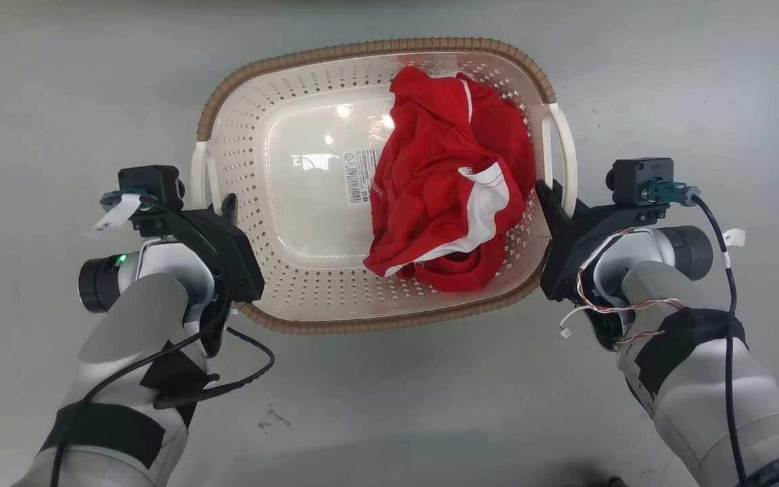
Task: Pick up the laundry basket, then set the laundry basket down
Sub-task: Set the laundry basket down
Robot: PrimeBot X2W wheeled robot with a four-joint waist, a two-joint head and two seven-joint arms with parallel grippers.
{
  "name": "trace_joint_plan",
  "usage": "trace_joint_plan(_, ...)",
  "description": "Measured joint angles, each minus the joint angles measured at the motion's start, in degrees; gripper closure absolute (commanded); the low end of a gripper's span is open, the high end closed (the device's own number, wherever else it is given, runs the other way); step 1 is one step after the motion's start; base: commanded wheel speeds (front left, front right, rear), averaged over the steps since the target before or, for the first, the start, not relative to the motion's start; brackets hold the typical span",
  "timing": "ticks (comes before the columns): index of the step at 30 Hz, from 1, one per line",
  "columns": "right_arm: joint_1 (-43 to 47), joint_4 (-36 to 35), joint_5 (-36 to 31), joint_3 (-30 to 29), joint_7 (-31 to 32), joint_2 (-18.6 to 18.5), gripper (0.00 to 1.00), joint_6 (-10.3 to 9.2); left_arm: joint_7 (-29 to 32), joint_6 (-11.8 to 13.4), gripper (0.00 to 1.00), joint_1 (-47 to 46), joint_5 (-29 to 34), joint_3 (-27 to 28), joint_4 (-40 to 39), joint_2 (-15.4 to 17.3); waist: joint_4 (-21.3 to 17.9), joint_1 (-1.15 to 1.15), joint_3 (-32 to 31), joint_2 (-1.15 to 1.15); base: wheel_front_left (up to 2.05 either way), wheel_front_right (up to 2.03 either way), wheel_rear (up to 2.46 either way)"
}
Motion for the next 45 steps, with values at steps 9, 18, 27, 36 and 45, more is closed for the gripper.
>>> trace_joint_plan(9, -0.25, 0.57, 0.27, 0.02, 0.21, 0.26, 1.0, 0.55, -0.25, -0.68, 1.0, -0.45, 0.0, -0.14, 0.74, 0.07, -0.17, 0.02, -0.22, 0.02, 0.0, 0.0, 0.0)
trace_joint_plan(18, -0.32, 1.12, 1.53, 0.08, 1.41, -0.67, 0.0, 1.75, 0.53, -3.01, 0.0, -1.07, 0.0, -1.02, 1.64, 0.45, -0.02, 0.06, -1.06, 0.06, 0.0, 0.0, 0.0)
trace_joint_plan(27, -0.04, 0.71, 1.52, 1.31, 0.46, -0.7, 0.0, 2.26, -1.79, -3.96, 0.0, -0.64, 0.0, -1.45, 1.62, 0.07, 0.02, 0.03, -4.25, 0.05, 0.0, 0.0, 0.0)
trace_joint_plan(36, 3.13, -0.26, 1.54, 1.29, -3.76, -1.3, 0.0, 2.76, -8.45, -4.0, 0.0, 2.45, 2.01, -2.49, 1.3, 0.36, 0.02, 0.02, -9.3, 0.04, 0.0, 0.0, 0.0)
trace_joint_plan(45, 7.3, -2.57, 2.24, 0.75, -8.61, -3.34, 0.0, 2.77, -12.0, -4.01, 0.0, 6.14, 2.88, -3.03, -0.94, 1.38, -0.05, 0.02, -16.38, 0.03, 0.0, 0.0, 0.0)
